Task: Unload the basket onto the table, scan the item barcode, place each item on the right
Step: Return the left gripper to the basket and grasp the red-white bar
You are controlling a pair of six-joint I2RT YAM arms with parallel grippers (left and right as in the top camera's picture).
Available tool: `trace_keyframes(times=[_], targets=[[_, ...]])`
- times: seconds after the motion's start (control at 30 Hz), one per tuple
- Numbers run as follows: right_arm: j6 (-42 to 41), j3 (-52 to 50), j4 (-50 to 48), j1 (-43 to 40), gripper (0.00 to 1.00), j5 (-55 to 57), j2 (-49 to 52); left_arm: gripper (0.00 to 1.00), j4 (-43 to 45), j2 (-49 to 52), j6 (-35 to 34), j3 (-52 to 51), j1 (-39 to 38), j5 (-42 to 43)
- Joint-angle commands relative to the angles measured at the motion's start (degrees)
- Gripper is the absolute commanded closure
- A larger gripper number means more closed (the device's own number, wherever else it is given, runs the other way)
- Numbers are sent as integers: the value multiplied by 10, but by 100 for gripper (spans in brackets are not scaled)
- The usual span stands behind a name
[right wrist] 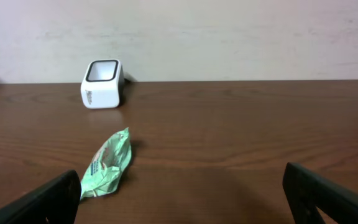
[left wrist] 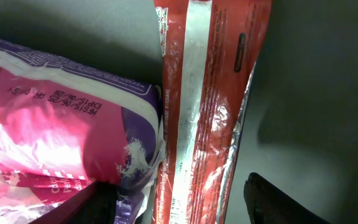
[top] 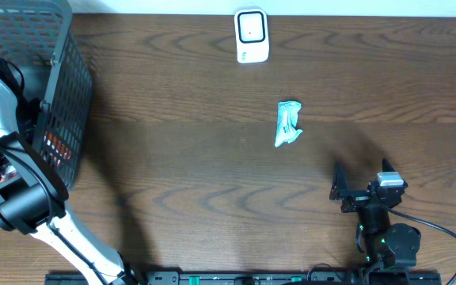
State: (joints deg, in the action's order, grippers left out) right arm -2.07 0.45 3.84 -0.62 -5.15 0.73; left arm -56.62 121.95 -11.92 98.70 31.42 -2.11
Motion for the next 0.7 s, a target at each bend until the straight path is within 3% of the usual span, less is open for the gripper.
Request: trace_keyframes(times=[0.0, 0.27, 0.4, 0.67], targets=[[9, -1, 2, -5, 1, -1, -2, 39, 3, 34, 3, -8, 1, 21], [8, -1, 2, -5, 1, -1, -2, 40, -4, 21, 2, 29, 2, 21], [9, -1, 2, -5, 1, -2, -2, 40, 4, -15, -33, 37, 1, 22], [9, -1, 2, -5, 1, -1, -2, 40, 14, -43, -33, 34, -2, 77]])
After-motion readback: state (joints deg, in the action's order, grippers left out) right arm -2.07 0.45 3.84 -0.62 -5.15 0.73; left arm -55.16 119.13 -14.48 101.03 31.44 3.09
